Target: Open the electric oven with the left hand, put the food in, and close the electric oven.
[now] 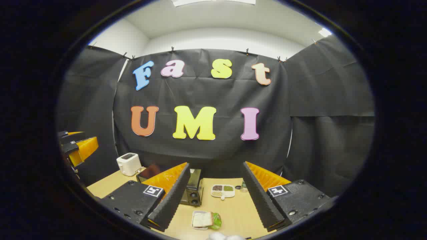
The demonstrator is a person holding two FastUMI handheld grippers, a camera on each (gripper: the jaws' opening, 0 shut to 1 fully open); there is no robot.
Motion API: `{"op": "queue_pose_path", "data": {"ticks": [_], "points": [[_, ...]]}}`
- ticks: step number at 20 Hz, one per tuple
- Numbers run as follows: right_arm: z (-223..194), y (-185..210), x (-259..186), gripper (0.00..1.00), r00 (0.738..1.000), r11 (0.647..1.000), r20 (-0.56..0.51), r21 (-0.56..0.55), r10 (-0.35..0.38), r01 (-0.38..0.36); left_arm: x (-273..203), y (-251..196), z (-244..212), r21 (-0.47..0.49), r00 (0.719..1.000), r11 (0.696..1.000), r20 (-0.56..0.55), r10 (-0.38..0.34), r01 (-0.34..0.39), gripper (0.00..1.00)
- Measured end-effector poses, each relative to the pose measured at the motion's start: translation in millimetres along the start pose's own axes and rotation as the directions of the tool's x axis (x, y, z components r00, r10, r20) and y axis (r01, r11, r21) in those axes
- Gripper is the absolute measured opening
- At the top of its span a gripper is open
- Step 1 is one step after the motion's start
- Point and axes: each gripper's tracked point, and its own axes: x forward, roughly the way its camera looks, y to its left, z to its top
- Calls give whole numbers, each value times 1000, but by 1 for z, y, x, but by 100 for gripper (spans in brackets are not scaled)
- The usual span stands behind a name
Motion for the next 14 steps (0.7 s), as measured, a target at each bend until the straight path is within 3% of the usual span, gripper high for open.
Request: {"op": "queue_pose_path", "data": {"ticks": [6,14], "points": [[-2,-2,4,99,1000,1000,-9,-4,-5,5,5,-2,-5,3,1000,1000,-15,-7,7,95],[-2,-5,6,96,1000,1000,-7,-17,-11,11,9,-2,-5,4,1000,1000,-6,-8,8,95]]}}
